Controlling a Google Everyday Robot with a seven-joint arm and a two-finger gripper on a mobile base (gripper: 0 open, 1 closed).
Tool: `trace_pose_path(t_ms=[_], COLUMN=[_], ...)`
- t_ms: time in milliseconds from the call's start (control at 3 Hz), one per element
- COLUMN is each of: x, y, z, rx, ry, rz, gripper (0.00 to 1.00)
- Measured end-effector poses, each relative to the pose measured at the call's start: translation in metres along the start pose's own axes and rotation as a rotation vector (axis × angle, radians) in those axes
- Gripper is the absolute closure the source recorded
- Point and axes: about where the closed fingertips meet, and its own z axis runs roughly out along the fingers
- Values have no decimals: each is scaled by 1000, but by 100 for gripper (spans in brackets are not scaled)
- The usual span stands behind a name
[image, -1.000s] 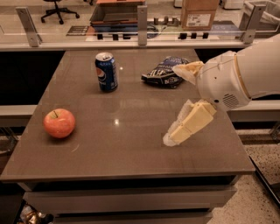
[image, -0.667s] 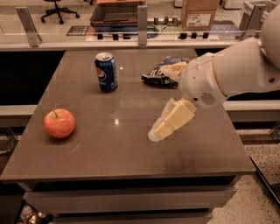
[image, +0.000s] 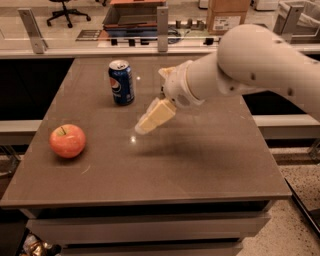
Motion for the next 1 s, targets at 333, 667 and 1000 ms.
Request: trace_pose_path(t_ms=[333, 667, 1000], x=[38, 68, 61], y=[-100, -135, -137], z=[61, 112, 105], rx=[95, 66, 66], ry=[63, 155, 155], rz=[73, 54, 54], gripper=[0, 0, 0])
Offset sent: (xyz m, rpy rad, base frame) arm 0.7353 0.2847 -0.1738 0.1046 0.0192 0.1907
